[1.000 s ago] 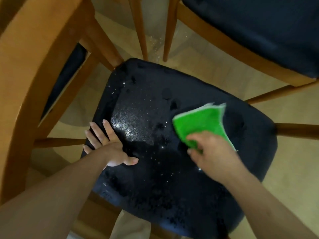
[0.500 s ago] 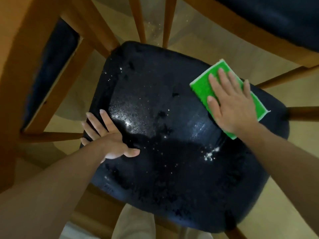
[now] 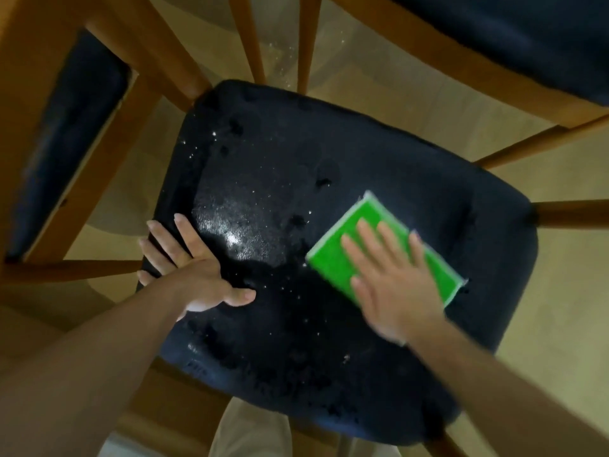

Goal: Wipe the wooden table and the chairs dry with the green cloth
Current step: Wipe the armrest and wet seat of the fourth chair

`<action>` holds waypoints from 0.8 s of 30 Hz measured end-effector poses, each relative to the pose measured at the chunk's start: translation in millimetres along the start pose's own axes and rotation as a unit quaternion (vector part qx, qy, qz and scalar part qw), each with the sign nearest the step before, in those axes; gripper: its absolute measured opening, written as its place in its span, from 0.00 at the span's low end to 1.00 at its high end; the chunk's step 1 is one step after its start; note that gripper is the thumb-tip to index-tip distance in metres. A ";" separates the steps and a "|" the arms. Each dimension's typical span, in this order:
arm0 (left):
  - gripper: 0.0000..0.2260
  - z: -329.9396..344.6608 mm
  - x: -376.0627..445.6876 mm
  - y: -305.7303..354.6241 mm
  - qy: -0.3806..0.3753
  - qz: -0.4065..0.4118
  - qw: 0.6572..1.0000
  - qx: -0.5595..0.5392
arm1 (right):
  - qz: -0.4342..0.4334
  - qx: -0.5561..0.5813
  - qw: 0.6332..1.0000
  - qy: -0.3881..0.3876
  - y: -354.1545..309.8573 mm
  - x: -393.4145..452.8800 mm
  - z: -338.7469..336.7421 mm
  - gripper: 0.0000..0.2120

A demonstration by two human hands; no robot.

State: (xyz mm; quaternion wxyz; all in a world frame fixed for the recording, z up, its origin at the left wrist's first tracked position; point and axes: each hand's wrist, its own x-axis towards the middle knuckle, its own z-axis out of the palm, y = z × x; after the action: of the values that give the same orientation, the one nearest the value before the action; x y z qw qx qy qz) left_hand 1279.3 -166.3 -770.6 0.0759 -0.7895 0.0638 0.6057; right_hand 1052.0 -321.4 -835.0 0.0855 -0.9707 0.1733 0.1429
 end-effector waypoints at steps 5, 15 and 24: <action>0.67 2.4 8.1 -6.3 0.025 -0.001 1.000 0.011 | 0.252 0.062 0.963 0.069 62.1 57.9 -19.2 0.29; 0.67 1.0 9.7 -8.3 0.024 0.002 0.999 0.021 | -0.041 0.031 0.999 -0.013 -91.4 -57.1 28.8 0.31; 0.65 -0.5 2.7 -1.8 0.025 -0.002 0.999 0.029 | 0.251 0.048 0.964 0.071 50.5 47.4 -18.9 0.29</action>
State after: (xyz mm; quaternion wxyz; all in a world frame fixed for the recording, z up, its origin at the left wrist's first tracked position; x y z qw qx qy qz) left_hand 1280.8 -164.7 -773.0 0.0980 -0.8022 0.0815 0.5833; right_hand 1081.1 -387.0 -837.5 0.0812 -0.8983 0.4240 0.0821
